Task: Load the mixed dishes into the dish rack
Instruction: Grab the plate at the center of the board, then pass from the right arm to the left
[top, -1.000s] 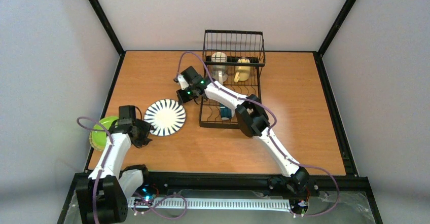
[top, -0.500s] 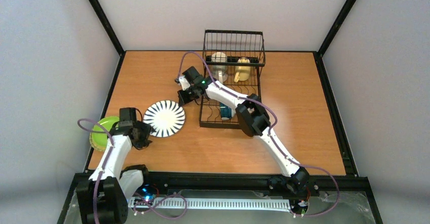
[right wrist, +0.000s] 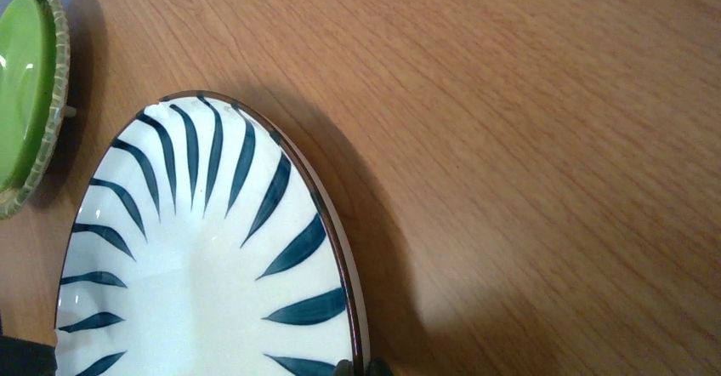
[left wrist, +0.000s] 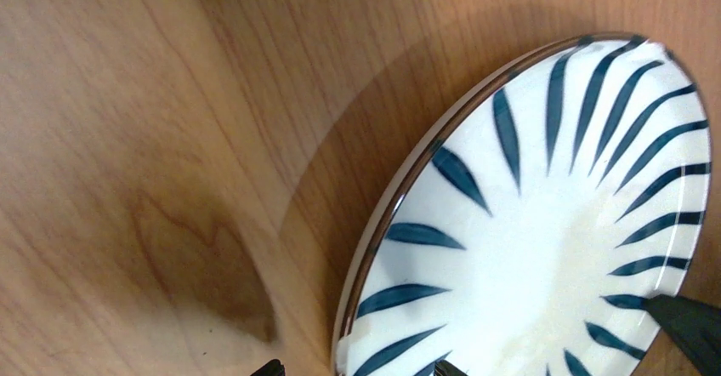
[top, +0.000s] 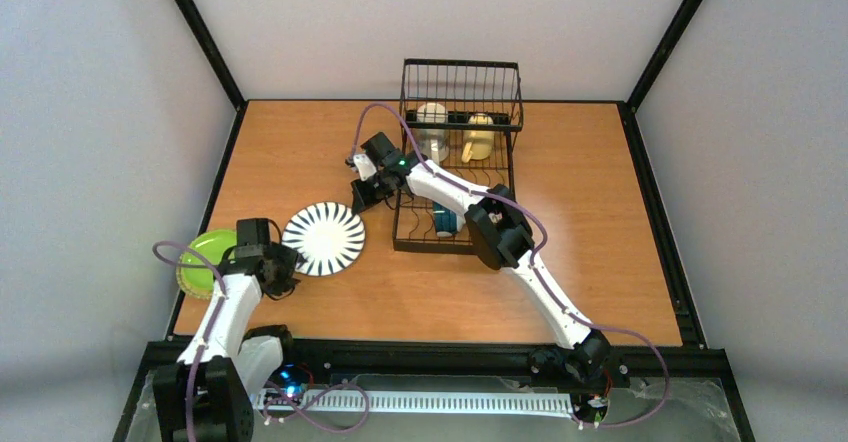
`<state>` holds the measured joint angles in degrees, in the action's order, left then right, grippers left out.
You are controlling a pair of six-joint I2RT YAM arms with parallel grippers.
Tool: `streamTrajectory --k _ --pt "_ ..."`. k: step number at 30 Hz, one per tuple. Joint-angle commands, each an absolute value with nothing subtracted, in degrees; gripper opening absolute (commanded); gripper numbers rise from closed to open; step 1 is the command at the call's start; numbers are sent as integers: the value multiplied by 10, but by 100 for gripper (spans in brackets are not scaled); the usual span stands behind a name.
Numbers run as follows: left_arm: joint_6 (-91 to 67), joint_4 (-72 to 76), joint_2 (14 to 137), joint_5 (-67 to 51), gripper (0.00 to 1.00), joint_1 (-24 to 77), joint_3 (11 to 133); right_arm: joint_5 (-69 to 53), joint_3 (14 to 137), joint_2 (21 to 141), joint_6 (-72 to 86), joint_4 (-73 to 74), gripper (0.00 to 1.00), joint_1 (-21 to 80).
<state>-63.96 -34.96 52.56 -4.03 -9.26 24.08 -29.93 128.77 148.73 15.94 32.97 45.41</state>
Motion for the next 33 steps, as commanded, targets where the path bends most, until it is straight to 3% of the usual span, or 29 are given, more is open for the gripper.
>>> streamTrajectory --k 1,33 --pt "-657 -324 515 -22 100 -97 232 -331 1270 1477 172 372 2 458" --pt "-701 -176 404 -111 100 -97 97 -439 1271 1471 231 344 2 453"
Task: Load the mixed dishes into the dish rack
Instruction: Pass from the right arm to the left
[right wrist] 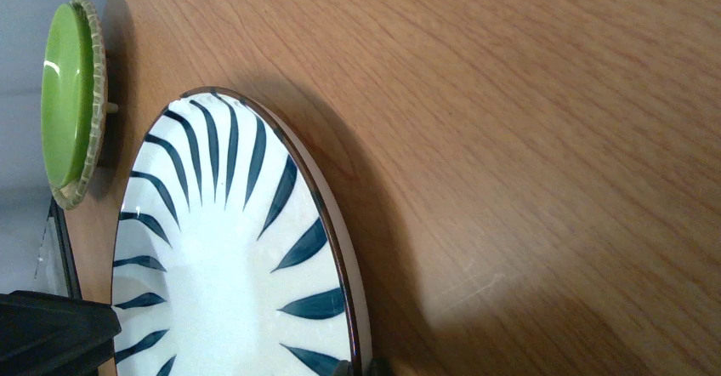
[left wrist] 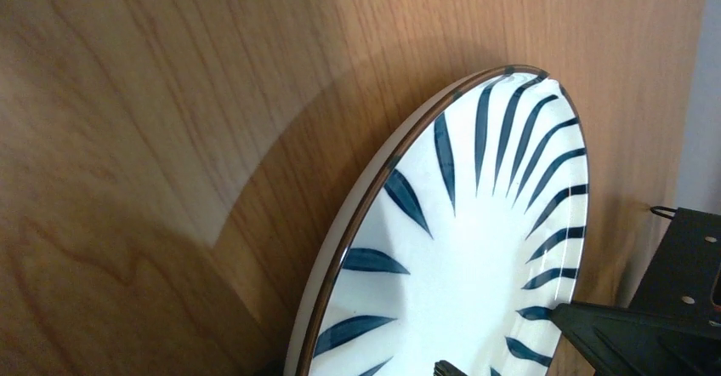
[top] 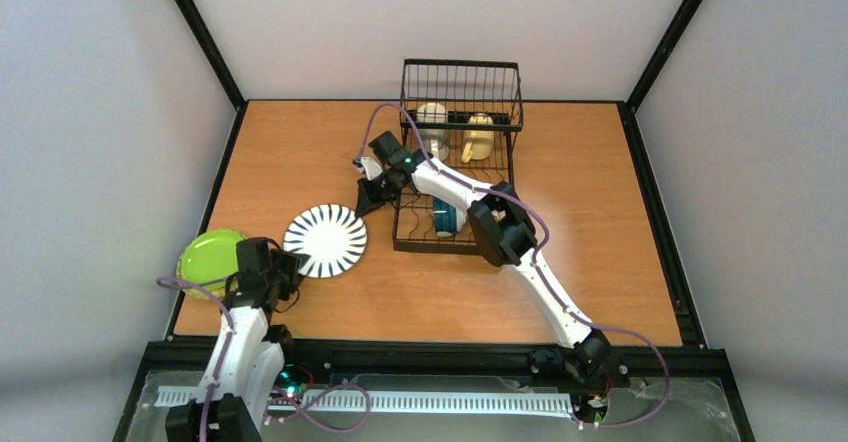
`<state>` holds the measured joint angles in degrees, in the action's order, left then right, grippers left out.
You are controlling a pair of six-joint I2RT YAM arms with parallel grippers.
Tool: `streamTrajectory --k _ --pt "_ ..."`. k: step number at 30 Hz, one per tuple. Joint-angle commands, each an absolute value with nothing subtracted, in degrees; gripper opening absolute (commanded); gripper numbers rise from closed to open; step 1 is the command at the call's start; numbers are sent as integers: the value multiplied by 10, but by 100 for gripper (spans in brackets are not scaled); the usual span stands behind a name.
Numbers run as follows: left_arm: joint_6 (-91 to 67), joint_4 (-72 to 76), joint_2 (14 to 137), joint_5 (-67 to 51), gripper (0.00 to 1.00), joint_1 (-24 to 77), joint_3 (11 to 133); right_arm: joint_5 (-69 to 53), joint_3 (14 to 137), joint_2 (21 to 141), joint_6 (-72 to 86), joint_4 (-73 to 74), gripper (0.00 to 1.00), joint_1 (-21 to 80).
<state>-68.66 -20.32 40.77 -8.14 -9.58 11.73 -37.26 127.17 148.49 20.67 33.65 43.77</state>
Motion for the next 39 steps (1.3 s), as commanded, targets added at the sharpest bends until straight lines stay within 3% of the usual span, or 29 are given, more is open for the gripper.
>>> streamTrajectory --k 1,39 --pt "-699 -173 402 -111 100 -97 98 -439 1270 1471 231 343 2 453" --pt "-686 -143 321 -139 100 -97 130 -428 1288 1473 227 377 2 484"
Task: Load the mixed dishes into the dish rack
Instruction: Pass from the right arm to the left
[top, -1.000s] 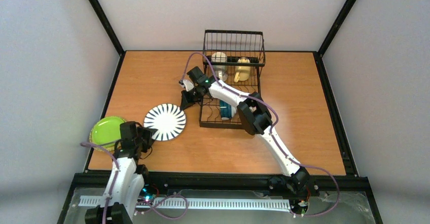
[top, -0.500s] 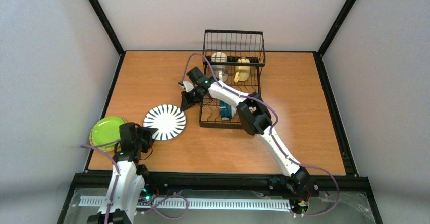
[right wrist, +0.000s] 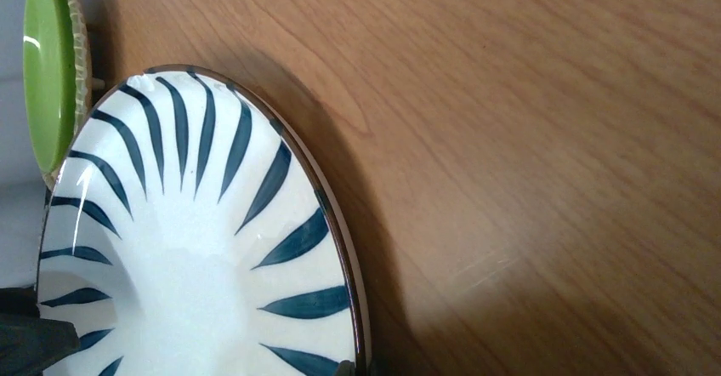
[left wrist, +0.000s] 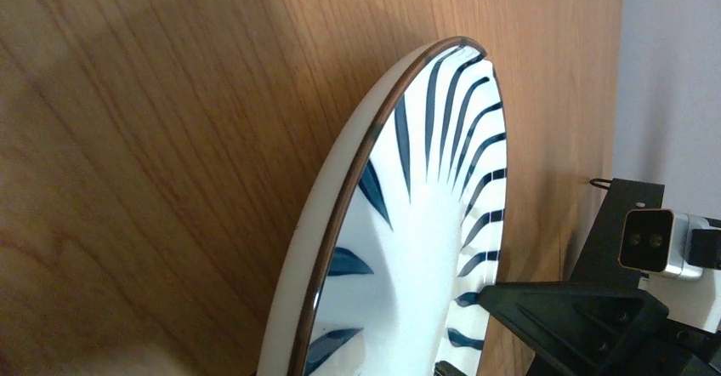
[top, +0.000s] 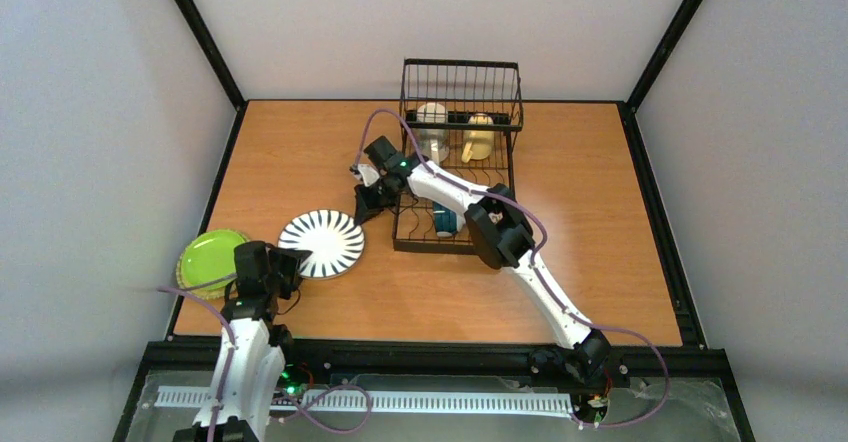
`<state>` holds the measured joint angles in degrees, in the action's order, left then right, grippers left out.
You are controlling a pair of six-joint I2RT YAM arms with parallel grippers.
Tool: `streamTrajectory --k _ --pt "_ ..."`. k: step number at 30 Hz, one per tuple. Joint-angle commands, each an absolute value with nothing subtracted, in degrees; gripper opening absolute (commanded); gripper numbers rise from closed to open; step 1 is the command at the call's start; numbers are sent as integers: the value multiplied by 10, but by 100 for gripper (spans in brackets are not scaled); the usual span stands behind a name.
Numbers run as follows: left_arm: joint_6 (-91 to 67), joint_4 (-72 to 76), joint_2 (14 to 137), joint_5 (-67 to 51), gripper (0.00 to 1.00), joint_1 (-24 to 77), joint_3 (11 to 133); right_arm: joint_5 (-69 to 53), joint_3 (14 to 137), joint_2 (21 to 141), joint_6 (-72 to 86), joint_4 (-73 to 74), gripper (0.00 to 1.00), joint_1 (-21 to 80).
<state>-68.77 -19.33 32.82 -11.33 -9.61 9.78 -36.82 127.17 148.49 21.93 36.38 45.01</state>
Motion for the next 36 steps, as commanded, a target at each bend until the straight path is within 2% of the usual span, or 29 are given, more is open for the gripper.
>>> streamTrajectory --k 1,12,18,21,28,32,36 --pt "-686 -144 321 -137 100 -97 131 -428 1288 1472 227 377 2 485" --pt "-681 -146 321 -128 98 -96 128 -432 1289 1464 225 378 2 494" --pt "-676 -137 320 -127 87 -96 124 -432 1281 1461 221 379 2 497" --pt "-669 -134 320 -127 74 -96 124 -432 1275 1458 221 376 2 498" --pt "-666 -140 316 -127 36 -96 121 -428 1274 1457 221 377 2 498" --pt "-664 -148 311 -123 2 -97 121 -423 1273 1455 218 379 2 498" --pt "-660 -147 303 -126 0 -97 118 -419 1272 1451 219 378 2 498"
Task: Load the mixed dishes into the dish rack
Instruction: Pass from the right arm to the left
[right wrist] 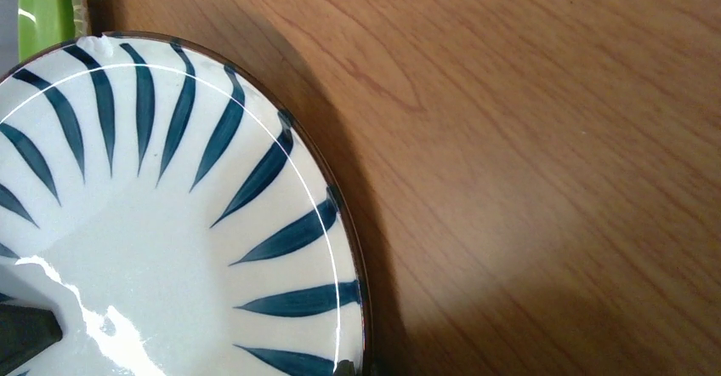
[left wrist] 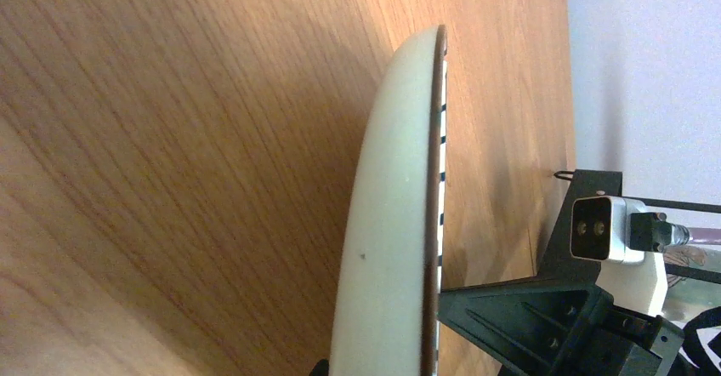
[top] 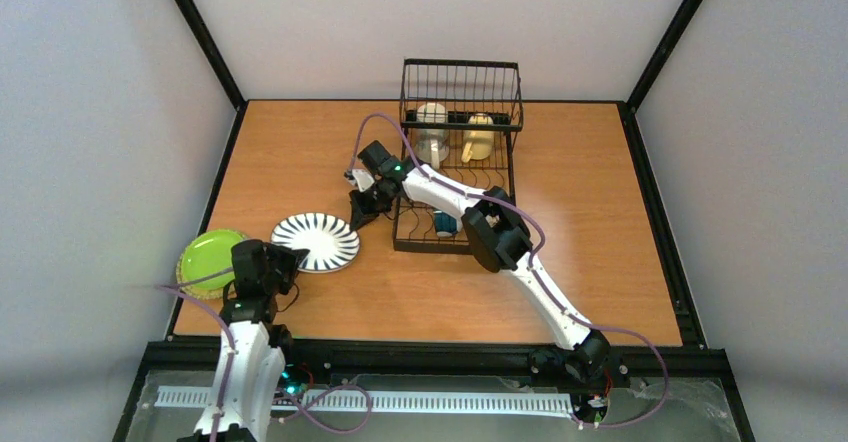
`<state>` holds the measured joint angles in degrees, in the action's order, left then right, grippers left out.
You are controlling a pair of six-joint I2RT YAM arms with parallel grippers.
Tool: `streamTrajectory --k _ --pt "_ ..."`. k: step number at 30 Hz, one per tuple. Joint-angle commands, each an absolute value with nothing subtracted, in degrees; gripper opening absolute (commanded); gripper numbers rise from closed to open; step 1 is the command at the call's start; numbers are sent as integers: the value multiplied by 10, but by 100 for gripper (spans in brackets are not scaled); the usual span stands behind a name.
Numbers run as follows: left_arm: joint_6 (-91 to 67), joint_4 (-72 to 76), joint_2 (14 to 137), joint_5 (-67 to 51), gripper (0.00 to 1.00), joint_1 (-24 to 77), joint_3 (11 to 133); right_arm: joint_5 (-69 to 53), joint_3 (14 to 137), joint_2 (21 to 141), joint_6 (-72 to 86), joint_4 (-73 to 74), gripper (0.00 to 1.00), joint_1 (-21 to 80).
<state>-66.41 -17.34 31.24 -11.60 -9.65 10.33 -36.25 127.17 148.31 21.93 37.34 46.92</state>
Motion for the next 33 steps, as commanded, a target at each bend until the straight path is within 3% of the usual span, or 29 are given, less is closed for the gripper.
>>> streamTrajectory --k 1,5,9,13,28,33 --pt "-659 -147 301 -127 0 -96 117 -418 1272 1450 220 379 2 498" --pt "-653 -149 290 -129 0 -97 120 -410 1273 1443 225 378 4 496" --pt "-647 -157 273 -125 0 -96 125 -402 1274 1430 229 377 36 493" --pt "-647 -165 256 -128 0 -97 133 -386 1274 1412 229 374 53 493" --pt "-617 -227 211 -134 0 -96 234 -296 1281 1346 207 374 63 494" --pt "-605 -228 210 -144 0 -96 274 -265 1353 1334 181 397 65 494"
